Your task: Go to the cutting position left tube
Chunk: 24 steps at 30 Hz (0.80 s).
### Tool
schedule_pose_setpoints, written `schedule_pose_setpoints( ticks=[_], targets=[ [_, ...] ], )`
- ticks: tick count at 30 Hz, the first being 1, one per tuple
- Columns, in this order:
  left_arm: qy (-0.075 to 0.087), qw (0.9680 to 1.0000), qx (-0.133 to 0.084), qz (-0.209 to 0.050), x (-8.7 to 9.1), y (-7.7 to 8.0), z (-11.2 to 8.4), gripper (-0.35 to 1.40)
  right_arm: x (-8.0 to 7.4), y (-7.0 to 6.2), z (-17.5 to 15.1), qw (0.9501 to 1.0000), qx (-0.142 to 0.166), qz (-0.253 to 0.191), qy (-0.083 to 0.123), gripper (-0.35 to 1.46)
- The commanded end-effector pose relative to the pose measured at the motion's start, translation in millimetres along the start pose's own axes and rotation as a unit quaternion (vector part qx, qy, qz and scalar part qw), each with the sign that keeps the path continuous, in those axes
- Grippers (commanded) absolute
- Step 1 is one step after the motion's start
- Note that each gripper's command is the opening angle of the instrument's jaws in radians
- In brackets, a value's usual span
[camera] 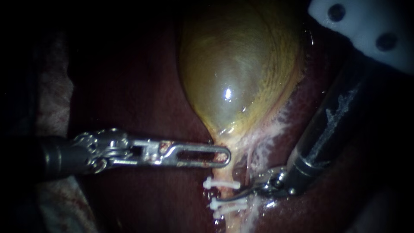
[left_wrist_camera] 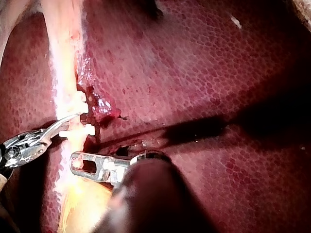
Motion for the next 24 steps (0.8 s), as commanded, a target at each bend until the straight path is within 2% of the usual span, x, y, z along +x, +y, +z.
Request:
schedule_pose_setpoints(
  ticks=[1,6,9,11,24],
  targets=[
    [0.0,1.0,0.0,0.0,0.0,0.0,0.0,-0.35,0.0,0.0,0.0,1.0,0.0,0.0,0.0,0.15],
    [0.0,1.0,0.0,0.0,0.0,0.0,0.0,-0.35,0.0,-0.1,0.0,1.0,0.0,0.0,0.0,0.02],
    [0.0,1.0,0.0,0.0,0.0,0.0,0.0,-0.35,0.0,-0.1,-0.1,1.0,-0.003,0.0,0.001,-0.15],
    [0.0,1.0,0.0,0.0,0.0,0.0,0.0,-0.35,0.1,-0.1,-0.1,1.0,-0.005,0.001,0.002,-0.35],
    [0.0,1.0,0.0,0.0,0.0,0.0,-0.1,-0.35,0.6,-0.4,-0.7,0.9996,-0.024,0.0,0.015,-0.35]
  ],
)
